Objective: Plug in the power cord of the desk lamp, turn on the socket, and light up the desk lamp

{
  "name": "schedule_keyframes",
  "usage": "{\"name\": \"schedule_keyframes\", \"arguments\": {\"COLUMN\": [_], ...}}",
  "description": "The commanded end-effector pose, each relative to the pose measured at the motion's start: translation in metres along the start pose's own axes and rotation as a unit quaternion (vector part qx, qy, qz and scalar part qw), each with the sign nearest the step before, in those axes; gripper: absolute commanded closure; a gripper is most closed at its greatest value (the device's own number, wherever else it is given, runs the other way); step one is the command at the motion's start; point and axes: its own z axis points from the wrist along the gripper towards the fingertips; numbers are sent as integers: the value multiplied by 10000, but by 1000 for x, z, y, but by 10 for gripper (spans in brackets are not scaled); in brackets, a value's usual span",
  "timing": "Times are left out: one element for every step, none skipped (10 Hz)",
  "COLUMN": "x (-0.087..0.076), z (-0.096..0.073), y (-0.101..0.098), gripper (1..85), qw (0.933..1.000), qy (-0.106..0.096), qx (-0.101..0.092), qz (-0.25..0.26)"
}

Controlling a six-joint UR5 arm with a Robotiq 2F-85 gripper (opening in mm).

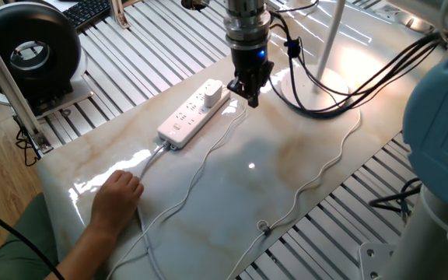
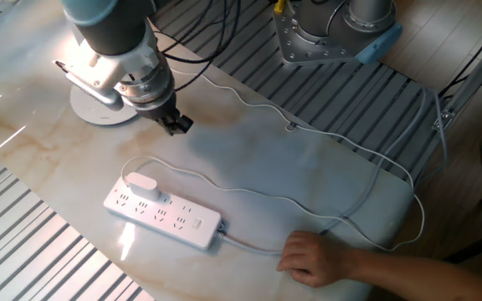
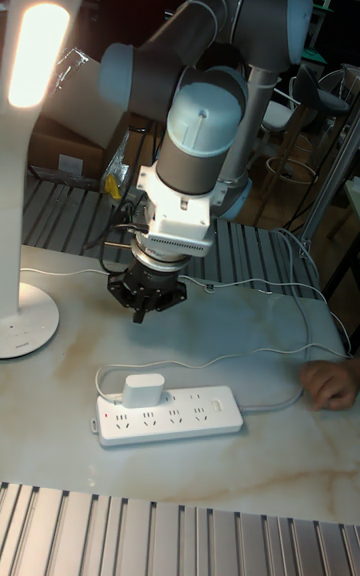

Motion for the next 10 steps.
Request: {"name": "schedule_keyframes", "arguments": {"x": [-29, -21, -9, 10, 16, 13, 6, 0, -6, -7], "z": [-3, -2, -12, -42, -59, -72, -84, -85, -81, -77], "y": [2, 2, 8, 13, 19, 25, 40, 48, 52, 49], "gripper": [847, 847, 847, 847, 847, 847, 847, 847, 847, 847], "qw": [9979, 9986, 9992, 9995, 9995, 9990, 9977, 9958, 9935, 9925], "qy": [-552, -407, -281, -238, -245, -352, -424, -422, -422, -381], "qx": [-22, -33, -152, -190, -200, -226, -361, -345, -409, -359], "qz": [-337, -336, -233, -91, 30, 143, 392, 731, 978, 1104]}}
